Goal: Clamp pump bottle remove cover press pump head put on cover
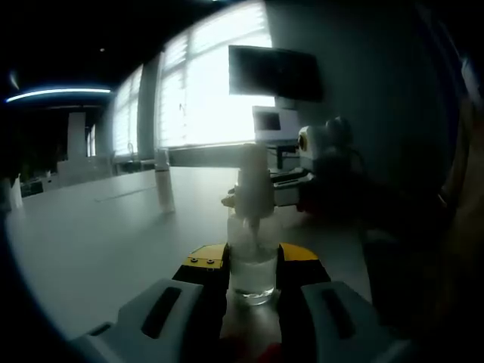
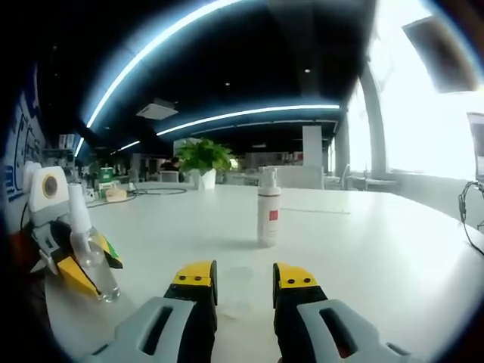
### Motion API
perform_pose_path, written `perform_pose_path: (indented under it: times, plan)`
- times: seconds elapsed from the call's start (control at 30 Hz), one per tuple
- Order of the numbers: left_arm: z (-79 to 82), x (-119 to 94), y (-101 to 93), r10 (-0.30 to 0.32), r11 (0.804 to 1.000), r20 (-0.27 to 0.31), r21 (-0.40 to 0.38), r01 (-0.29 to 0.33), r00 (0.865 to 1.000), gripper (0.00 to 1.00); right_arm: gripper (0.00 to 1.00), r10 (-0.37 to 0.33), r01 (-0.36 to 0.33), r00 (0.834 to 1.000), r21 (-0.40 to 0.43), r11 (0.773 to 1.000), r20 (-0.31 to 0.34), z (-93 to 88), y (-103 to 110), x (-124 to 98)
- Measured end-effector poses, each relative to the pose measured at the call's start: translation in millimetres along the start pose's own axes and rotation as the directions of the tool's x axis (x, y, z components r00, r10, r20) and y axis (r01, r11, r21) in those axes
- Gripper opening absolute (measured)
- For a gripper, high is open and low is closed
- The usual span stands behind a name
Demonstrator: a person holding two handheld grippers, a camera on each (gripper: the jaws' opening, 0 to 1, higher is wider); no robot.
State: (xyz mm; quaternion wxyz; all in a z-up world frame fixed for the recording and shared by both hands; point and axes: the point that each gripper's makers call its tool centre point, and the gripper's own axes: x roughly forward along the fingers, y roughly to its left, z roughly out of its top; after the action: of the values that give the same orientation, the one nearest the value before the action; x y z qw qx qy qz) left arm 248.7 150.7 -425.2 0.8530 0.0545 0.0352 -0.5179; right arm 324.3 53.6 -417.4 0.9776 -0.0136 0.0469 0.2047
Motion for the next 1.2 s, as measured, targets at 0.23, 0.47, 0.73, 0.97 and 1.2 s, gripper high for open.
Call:
perform_pose_path:
  times: [0.23,0.47,0.73,0.97,1.2]
  plan:
    - [-0.3,0.3,-0.6,0.0,1.0,-0.001,0.0,0.0,1.0,0.16,0.24,-0.002,0.003,0.999,-0.028,1.0,0.032,7.9,0.7,-2.2]
    - [-0.3,0.4,-1.1,-0.001,1.0,-0.001,0.002,0.001,1.0,0.16,0.24,-0.006,0.008,0.998,-0.035,0.999,0.055,12.9,1.8,-3.8]
    - [-0.2,0.2,-1.7,-0.001,1.0,-0.001,0.004,0.001,1.0,0.16,0.24,0.004,0.0,0.998,-0.064,0.998,0.069,19.4,8.1,-5.0]
    - [-0.3,0.3,-1.2,-0.002,1.0,-0.001,0.003,0.002,1.0,0.16,0.23,0.031,-0.023,0.995,-0.087,0.996,0.096,31.4,20.4,-10.1]
    - [-0.4,0.1,-1.3,-0.002,1.0,-0.002,0.002,0.002,1.0,0.16,0.2,0.062,-0.05,0.991,-0.099,0.994,0.121,41.2,30.8,-13.6]
